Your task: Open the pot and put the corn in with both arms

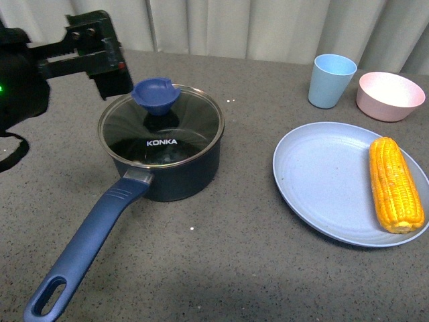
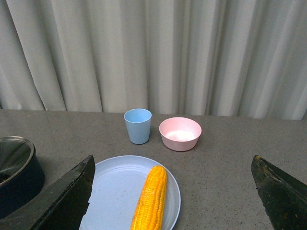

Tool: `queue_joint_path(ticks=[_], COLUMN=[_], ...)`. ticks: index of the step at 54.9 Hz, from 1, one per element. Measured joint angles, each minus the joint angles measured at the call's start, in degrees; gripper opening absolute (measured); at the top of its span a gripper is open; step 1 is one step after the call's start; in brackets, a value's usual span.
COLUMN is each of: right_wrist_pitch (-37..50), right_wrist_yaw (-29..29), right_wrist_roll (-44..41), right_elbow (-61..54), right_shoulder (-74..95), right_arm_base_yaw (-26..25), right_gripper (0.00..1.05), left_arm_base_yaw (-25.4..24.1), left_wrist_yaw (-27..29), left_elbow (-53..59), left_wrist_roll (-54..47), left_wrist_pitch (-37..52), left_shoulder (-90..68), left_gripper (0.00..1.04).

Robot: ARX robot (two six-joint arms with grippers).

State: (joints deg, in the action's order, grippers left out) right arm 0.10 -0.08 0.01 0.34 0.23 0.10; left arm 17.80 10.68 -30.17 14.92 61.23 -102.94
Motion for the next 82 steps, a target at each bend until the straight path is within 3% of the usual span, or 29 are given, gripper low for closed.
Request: queue_joint_path(ticks=[18,46,62,73,82], right_wrist_pitch=[0.00,0.00,0.00,0.00,0.00], right_wrist_yaw=[0.00,0.00,0.00,0.00,0.00], right_wrist_roll=[0.00,0.00,0.00,0.00,0.00], right_elbow=[0.00,0.00,0.00,0.00,0.00], right_shoulder=[0.00,0.00,0.00,0.00,0.00], right_arm_base_yaw=[0.00,0.00,0.00,0.00,0.00], right_gripper=[0.95,0.95,0.95,0.95,0.95], left_arm_base_yaw=[4.46,3.72,3.58,2.60,-2.75], left_wrist_yaw=[-0.44,-2.91,-4.28,-3.78,-4.46], left_elbow=[-7.10,-12.39,-12.74,-11.08,-9.57], left_wrist_roll=[-3.37,-6.56,-6.78,-5.35,-4.31], left_wrist_pitch=[2.60,2.45,2.54,2.54,4.66], left_shoulder=[-10.99,-19.12,-19.32,-15.19,-11.10], left_gripper=[0.98,0.98,0.59,0.59,0.59])
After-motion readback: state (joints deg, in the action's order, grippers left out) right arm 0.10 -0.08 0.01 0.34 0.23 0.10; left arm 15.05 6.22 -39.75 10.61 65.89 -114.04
